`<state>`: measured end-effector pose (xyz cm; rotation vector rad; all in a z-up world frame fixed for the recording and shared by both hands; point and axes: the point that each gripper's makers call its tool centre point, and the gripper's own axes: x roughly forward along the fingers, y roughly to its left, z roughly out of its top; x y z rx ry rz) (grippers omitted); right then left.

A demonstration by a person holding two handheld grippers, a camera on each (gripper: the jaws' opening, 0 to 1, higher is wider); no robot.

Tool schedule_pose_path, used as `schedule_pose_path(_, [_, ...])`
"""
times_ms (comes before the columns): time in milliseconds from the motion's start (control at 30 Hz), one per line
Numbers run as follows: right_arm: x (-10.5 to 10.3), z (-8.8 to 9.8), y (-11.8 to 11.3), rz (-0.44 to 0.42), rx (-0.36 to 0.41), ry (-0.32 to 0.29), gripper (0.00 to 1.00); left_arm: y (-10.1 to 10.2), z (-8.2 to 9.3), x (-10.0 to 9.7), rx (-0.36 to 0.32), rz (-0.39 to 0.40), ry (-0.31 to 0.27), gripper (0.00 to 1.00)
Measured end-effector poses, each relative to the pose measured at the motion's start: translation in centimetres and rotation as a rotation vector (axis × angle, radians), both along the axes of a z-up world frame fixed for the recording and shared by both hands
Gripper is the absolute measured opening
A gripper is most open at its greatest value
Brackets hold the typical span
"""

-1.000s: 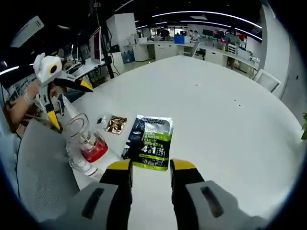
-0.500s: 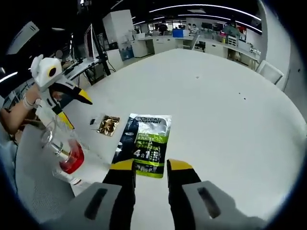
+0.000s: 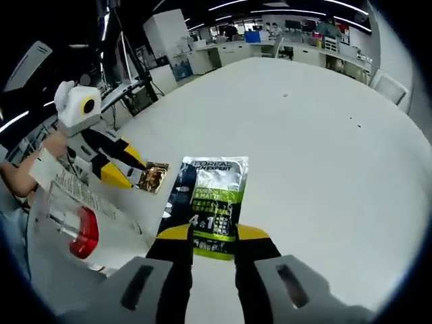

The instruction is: Arrange the skincare products in the storage area until every visible bottle or jar stands upright without overlapping.

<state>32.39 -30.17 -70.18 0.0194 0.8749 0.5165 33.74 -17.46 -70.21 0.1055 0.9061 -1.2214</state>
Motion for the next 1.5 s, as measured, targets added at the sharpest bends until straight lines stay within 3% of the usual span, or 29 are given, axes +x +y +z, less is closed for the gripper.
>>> schedule_pose_path(100, [0.3, -0.5, 0.0, -0.007, 0.000, 0.012, 0.22, -0.2, -1.0, 0.0, 0.020, 0.017, 0.047, 0.22])
schedule_pose_path(267, [0.6, -1.2, -0.1, -0.016, -0.001, 0.026, 0.22, -0.9, -1.8, 0.4, 0.004, 0.052, 0.075, 0.18])
schedule_pose_path(433, [1.0, -2.0, -0.2, -0.025, 0.013, 0.047, 0.21, -1.2, -3.0, 0.3, 0.032, 0.065, 0.119, 0.18])
schedule_pose_path(700, [1.4, -3.2, -0.2, -0.026, 0.002, 0.080, 0.22, -1.6, -3.9, 0.0, 0.045, 0.063, 0.150, 0.20])
schedule_pose_path(1100, [1.2, -4.3, 0.3, -0.039, 0.040, 0.118, 0.20, -2.6, -3.6, 0.1, 0.013, 0.090, 0.175, 0.17])
schedule_pose_path(1500, [1.1, -3.6, 0.7, -0.075, 0.162, 0.139, 0.14, -3.8, -3.9, 0.4, -0.024, 0.128, 0.212, 0.13])
